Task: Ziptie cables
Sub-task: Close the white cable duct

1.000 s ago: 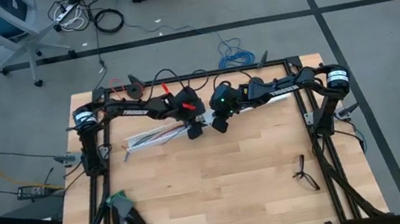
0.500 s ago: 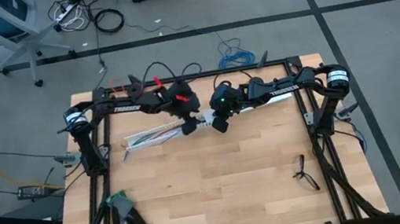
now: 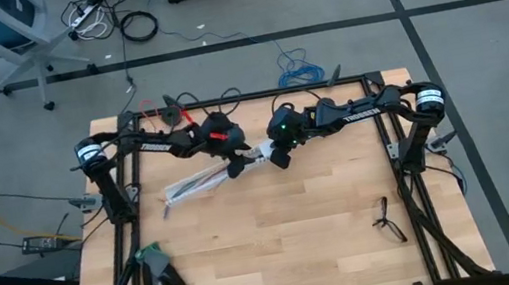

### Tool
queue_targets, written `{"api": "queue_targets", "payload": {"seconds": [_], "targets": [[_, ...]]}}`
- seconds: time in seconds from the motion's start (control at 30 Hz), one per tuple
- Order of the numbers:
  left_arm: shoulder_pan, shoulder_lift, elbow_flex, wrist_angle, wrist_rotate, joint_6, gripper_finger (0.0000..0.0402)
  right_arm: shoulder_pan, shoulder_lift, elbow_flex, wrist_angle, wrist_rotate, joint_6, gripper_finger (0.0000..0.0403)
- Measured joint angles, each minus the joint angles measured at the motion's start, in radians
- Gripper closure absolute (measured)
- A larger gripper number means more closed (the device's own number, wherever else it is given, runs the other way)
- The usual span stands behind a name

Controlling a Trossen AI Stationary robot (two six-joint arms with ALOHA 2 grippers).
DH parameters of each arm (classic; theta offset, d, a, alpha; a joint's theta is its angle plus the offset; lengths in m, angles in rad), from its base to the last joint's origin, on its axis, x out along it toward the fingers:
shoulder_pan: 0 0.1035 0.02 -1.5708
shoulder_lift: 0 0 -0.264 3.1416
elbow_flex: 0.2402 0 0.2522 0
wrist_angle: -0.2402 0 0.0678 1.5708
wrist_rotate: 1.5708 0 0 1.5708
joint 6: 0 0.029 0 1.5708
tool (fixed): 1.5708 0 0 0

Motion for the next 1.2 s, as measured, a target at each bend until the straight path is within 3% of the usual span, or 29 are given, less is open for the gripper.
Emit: {"api": "queue_targets", "payload": {"seconds": [0.4,0.5,0.77,1.07,1.2], "targets": [[-0.009,0.003,-0.001,0.013,-0.036,-0.011,0.0148,0.000,0.000,0.000,0.003,-0.001,0.000,0.0403],[-0.010,0.003,-0.002,0.027,-0.087,-0.012,0.0158,0.000,0.000,0.000,0.003,-0.001,0.000,0.0403],[0.000,-0.024,-0.002,0.031,-0.088,-0.004,0.0189,0.000,0.000,0.000,0.003,-0.001,-0.001,0.0403],[-0.019,-0.200,-0.002,-0.126,-0.066,-0.012,0.0190,0.000,0.000,0.000,0.004,-0.001,-0.002,0.0403],[-0.082,-0.289,-0.002,-0.272,-0.192,-0.034,0.0190,0.000,0.000,0.000,0.004,-0.001,-0.004,0.0403]]}}
